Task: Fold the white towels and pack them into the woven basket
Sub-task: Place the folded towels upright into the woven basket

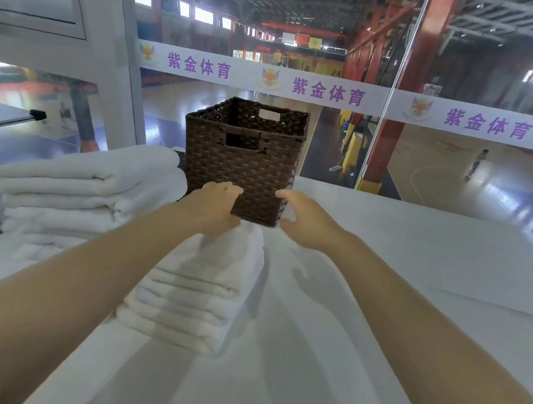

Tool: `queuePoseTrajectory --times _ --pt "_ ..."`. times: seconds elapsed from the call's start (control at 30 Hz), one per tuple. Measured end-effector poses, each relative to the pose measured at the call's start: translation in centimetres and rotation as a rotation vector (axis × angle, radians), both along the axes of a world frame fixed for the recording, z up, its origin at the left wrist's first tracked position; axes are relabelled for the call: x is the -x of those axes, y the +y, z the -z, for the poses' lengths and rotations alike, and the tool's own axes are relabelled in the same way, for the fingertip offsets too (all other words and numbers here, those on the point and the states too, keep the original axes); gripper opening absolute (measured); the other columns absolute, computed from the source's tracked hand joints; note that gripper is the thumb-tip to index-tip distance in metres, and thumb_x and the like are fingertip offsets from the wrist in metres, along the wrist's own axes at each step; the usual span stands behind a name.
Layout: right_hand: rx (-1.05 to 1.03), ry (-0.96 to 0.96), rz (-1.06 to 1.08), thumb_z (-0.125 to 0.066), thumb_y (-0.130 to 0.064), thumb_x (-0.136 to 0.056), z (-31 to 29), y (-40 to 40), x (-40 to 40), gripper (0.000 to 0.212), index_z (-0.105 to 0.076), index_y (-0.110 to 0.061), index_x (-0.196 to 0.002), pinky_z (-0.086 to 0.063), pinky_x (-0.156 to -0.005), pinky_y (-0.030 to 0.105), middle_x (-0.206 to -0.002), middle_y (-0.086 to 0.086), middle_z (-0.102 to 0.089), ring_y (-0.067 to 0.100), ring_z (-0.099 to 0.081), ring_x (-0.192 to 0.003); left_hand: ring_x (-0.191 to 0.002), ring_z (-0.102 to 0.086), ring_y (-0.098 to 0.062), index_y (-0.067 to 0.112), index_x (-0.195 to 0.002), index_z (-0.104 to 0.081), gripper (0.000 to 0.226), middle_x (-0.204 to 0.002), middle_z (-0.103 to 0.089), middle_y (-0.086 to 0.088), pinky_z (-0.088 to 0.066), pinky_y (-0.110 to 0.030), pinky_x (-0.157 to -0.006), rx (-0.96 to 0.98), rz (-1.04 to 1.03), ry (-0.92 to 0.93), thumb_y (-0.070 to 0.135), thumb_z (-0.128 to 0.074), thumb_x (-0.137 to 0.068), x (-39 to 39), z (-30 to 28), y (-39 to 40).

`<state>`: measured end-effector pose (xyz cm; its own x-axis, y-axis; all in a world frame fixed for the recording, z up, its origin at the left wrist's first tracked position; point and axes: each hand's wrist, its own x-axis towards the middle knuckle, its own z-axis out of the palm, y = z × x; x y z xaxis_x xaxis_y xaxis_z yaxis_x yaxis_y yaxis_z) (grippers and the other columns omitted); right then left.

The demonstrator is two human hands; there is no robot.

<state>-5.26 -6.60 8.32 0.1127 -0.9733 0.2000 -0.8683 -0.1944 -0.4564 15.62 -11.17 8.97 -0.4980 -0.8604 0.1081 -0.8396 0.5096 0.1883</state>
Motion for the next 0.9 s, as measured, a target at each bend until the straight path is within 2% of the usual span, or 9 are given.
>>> queuePoseTrajectory --times 0.13,0.27,0.33,0.43,0.53,0.63,0.73,0.8,0.9 --pt "0.090 0.042 0.115 -0.058 -0.015 -0.092 -2.8 -5.9 1.1 0.059 -0.036 -0.019 -0.147 -0.041 -0.107 0.041 -0.154 0.005 -0.035 0.028 -0.039 -0.136 -0.145 -0.014 -0.038 0.017 -0.155 -0.007 0.081 -0.162 -0.006 -0.012 -0.025 -0.049 -0.116 0.001 -0.138 -0.087 0.036 -0.054 -0.092 1.6 -0.9 -5.2" --pt "0.146 0.196 0.127 -0.051 -0.013 -0.094 -6.1 -10.5 1.8 0.066 -0.024 -0.021 -0.153 -0.041 -0.105 0.047 -0.163 0.000 -0.013 0.032 -0.026 -0.142 -0.147 -0.004 -0.039 0.022 -0.155 0.002 0.090 -0.162 0.003 -0.013 -0.020 -0.053 -0.116 0.093 -0.244 -0.044 0.037 -0.057 -0.089 0.7 -3.4 -11.0" --pt "0.096 0.274 0.129 -0.047 -0.019 -0.097 -6.9 -12.6 2.3 0.062 -0.023 -0.021 -0.154 -0.037 -0.106 0.047 -0.162 0.001 -0.017 0.032 -0.023 -0.143 -0.147 -0.002 -0.040 0.023 -0.155 0.002 0.090 -0.162 0.004 -0.012 -0.018 -0.054 -0.117 0.118 -0.299 -0.047 0.037 -0.057 -0.089 0.3 -5.0 -13.5" --pt "0.071 0.290 0.128 -0.044 -0.033 -0.100 -6.8 -14.6 3.1 0.051 -0.033 -0.021 -0.148 -0.041 -0.097 0.044 -0.150 0.004 -0.038 0.033 -0.038 -0.132 -0.146 -0.004 -0.042 0.027 -0.155 -0.001 0.081 -0.163 0.004 -0.008 -0.017 -0.057 -0.117 0.066 -0.303 -0.036 0.031 -0.053 -0.092 0.7 -6.0 -16.0" --pt "0.127 0.270 0.155 -0.040 -0.043 -0.101 -6.2 -15.8 3.5 0.040 -0.046 -0.019 -0.133 -0.045 -0.079 0.040 -0.126 0.004 -0.052 0.029 -0.054 -0.109 -0.143 -0.011 -0.048 0.024 -0.153 -0.018 0.060 -0.159 -0.018 -0.010 -0.016 -0.060 -0.116 0.083 -0.247 -0.055 0.030 -0.041 -0.097 1.3 -4.8 -18.2" --pt "0.134 0.229 0.202 -0.036 -0.045 -0.102 -6.3 -16.4 4.0 0.035 -0.053 -0.017 -0.115 -0.050 -0.076 0.041 -0.109 0.002 -0.056 0.024 -0.059 -0.096 -0.135 -0.034 -0.045 0.022 -0.135 -0.043 0.043 -0.140 -0.049 -0.011 -0.022 -0.059 -0.114 0.187 -0.194 -0.044 0.035 -0.025 -0.099 1.5 -3.7 -19.5" --pt "0.104 0.218 0.216 -0.037 -0.044 -0.103 -7.0 -16.7 5.9 0.033 -0.056 -0.017 -0.098 -0.048 -0.070 0.037 -0.092 0.001 -0.059 0.021 -0.059 -0.084 -0.129 -0.042 -0.040 0.022 -0.125 -0.054 0.034 -0.126 -0.060 -0.008 -0.019 -0.055 -0.116 0.249 -0.159 0.028 0.020 -0.030 -0.101 2.9 -4.2 -19.2" --pt "0.072 0.193 0.227 -0.039 -0.042 -0.103 -7.4 -16.3 7.6 0.031 -0.056 -0.017 -0.095 -0.047 -0.070 0.034 -0.089 0.000 -0.058 0.018 -0.058 -0.081 -0.114 -0.053 -0.032 0.024 -0.116 -0.058 0.032 -0.108 -0.064 -0.004 -0.020 -0.053 -0.115 0.258 -0.101 0.025 0.011 -0.035 -0.098 4.3 -5.0 -18.8" --pt "0.061 0.146 0.264 -0.040 -0.040 -0.102 -7.4 -14.9 10.1 0.029 -0.054 -0.017 -0.093 -0.047 -0.070 0.034 -0.087 -0.001 -0.054 0.017 -0.056 -0.078 -0.095 -0.061 -0.026 0.023 -0.104 -0.058 0.024 -0.093 -0.064 0.002 -0.029 -0.049 -0.110 0.232 -0.028 0.055 0.014 -0.037 -0.101 6.2 -5.2 -18.8"
